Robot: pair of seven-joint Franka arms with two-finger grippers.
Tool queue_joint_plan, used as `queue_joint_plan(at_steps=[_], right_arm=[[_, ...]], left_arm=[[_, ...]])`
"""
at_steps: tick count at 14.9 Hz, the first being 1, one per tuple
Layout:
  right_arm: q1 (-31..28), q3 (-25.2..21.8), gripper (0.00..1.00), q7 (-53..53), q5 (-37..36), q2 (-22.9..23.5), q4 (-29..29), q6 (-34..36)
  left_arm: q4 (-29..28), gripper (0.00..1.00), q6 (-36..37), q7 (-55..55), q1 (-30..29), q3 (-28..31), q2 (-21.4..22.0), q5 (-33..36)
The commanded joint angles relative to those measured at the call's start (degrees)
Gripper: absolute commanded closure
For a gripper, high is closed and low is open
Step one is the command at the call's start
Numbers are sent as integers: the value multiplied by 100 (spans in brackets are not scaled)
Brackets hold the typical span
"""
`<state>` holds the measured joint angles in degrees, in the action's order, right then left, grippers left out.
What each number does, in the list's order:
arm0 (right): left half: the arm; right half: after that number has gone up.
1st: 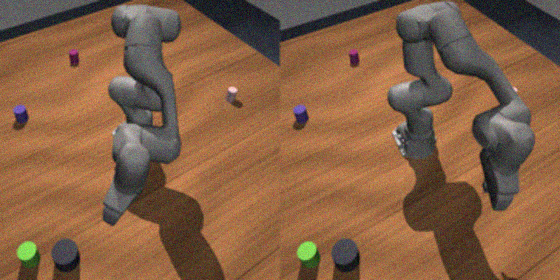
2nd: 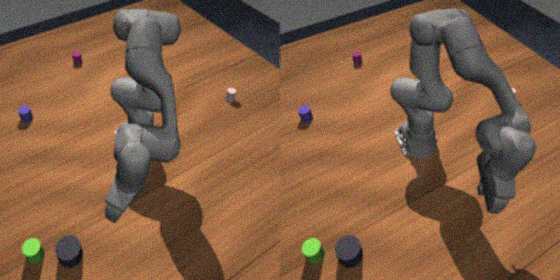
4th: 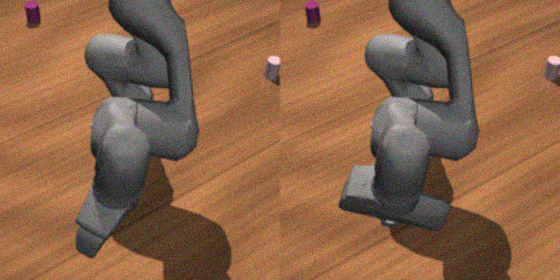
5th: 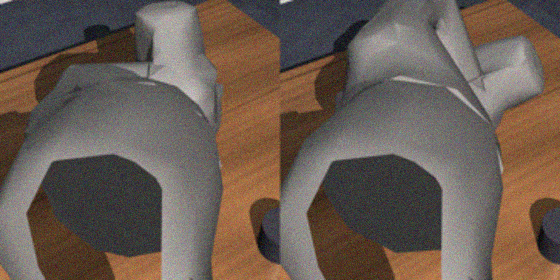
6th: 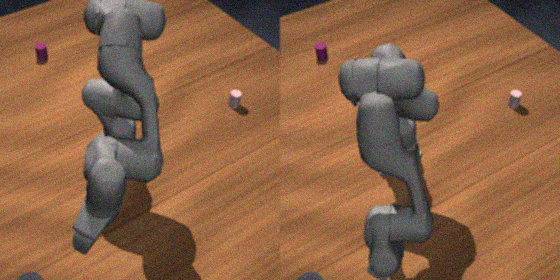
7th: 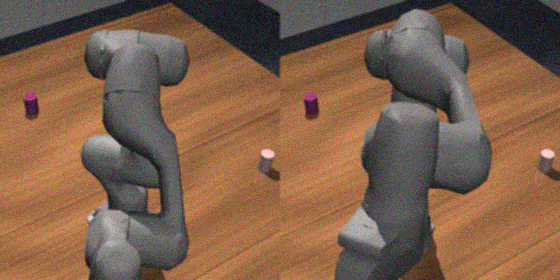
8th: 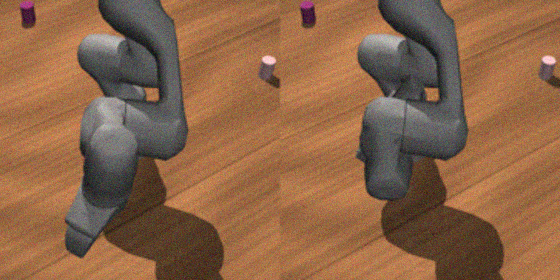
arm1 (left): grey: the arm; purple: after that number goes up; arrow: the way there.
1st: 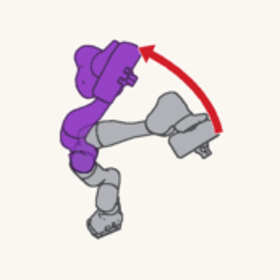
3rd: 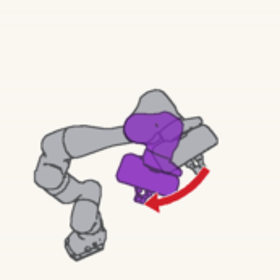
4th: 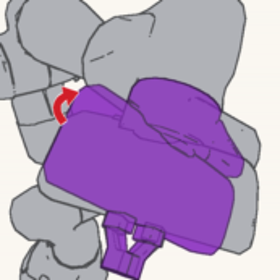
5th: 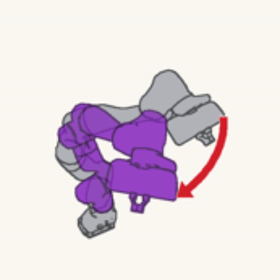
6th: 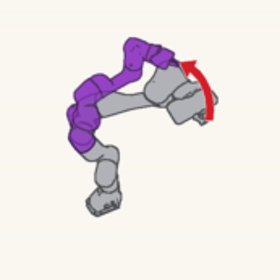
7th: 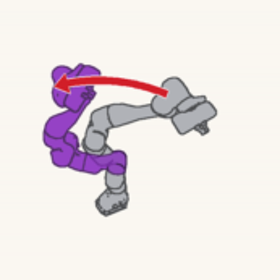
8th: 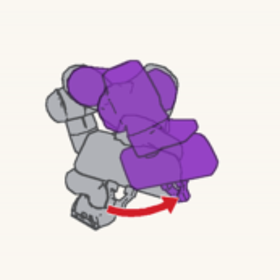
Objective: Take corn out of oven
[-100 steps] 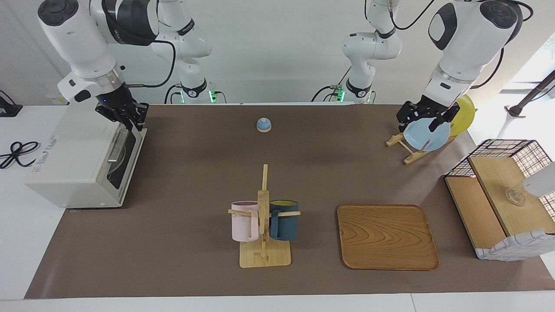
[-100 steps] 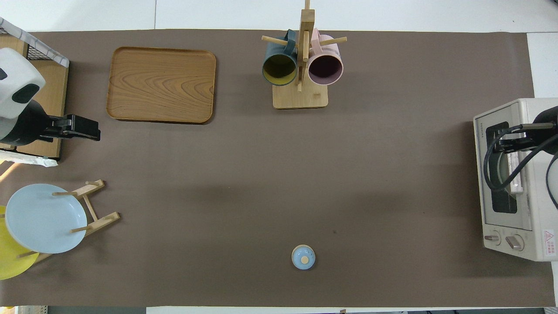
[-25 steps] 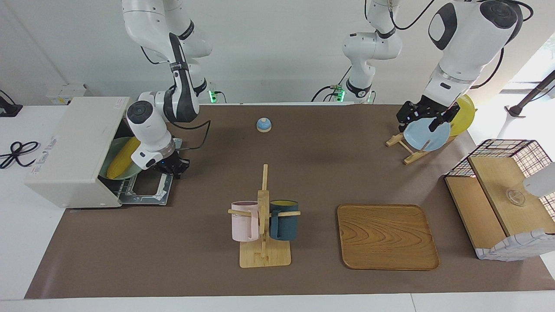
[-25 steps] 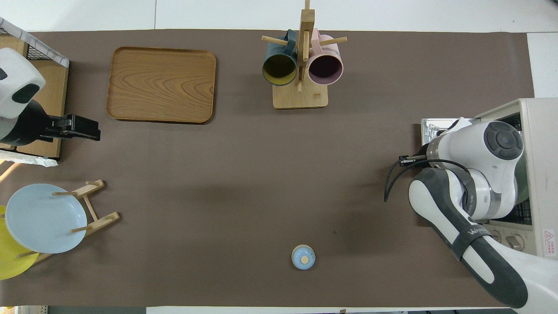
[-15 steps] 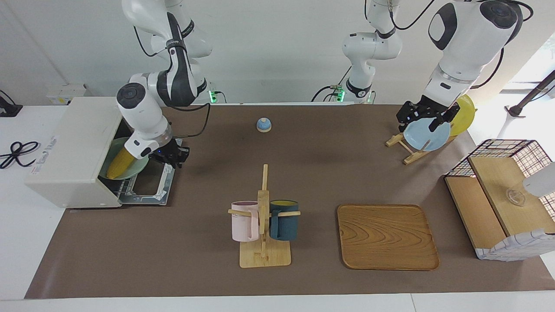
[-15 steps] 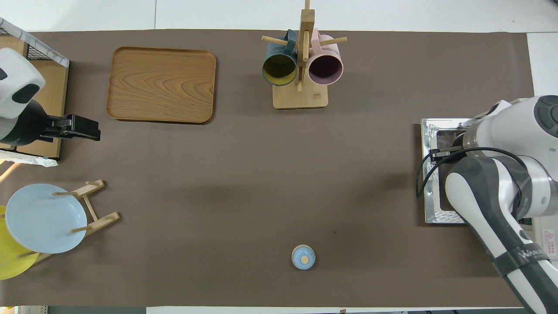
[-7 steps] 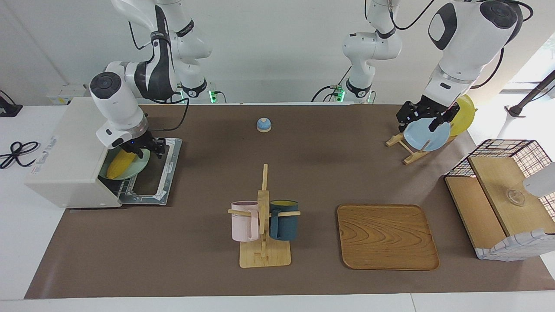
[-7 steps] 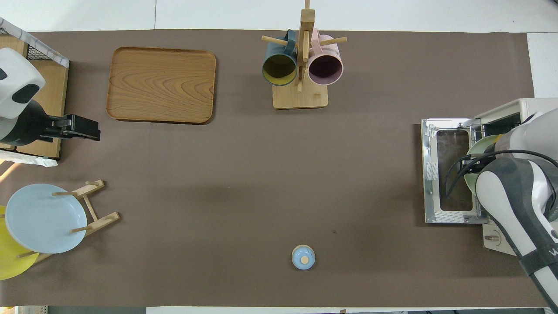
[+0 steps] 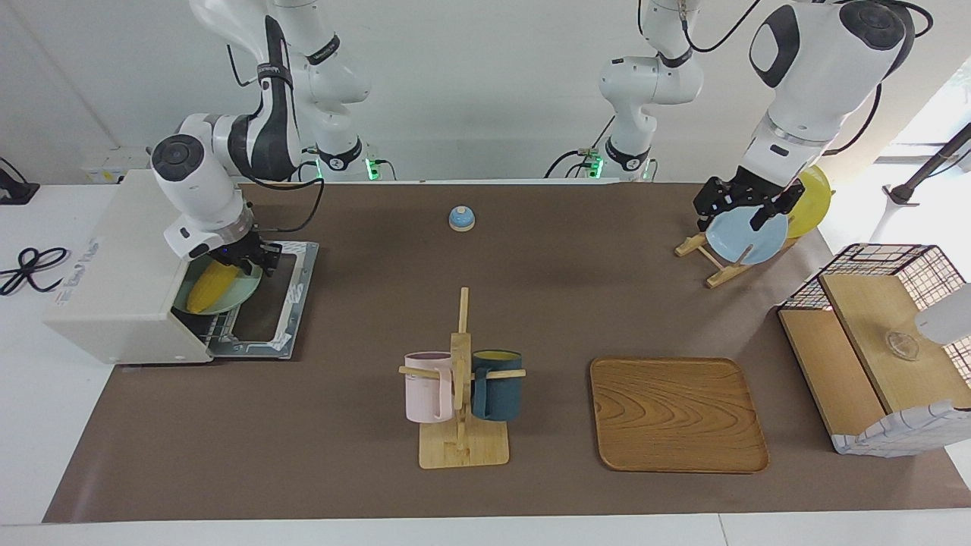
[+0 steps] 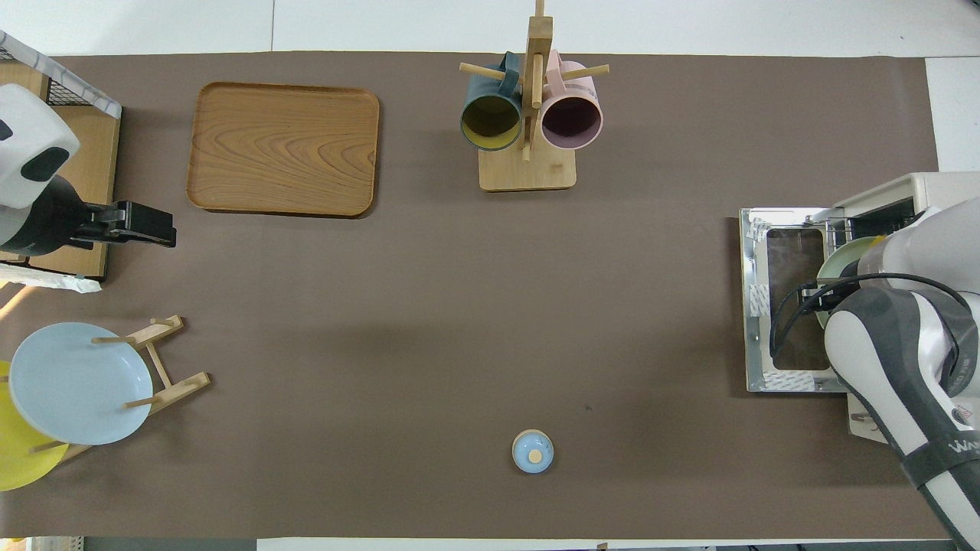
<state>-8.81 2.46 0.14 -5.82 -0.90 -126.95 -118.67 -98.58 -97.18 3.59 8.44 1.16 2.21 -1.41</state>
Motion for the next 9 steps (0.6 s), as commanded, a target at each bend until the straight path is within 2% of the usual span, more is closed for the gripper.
queue_joint_plan(at_steps=[1, 2, 4, 7, 9], right_arm=[[-60, 53, 78, 100, -104, -191, -277, -165], [-60, 53, 83, 83, -104, -191, -295, -166], [-60, 44, 100, -22, -104, -200, -286, -148], [37, 61, 100, -67, -174, -200, -251, -51], [290, 61, 100, -32, -235, -148, -24, 210]], left_arm=[[-47, 0, -12, -25, -71, -45, 69, 97], [-47, 0, -12, -25, -71, -45, 69, 97], [-38, 0, -12, -25, -71, -45, 69, 97], [-47, 0, -12, -25, -71, -45, 69, 97], [-38, 0, -12, -25, -71, -45, 69, 97]])
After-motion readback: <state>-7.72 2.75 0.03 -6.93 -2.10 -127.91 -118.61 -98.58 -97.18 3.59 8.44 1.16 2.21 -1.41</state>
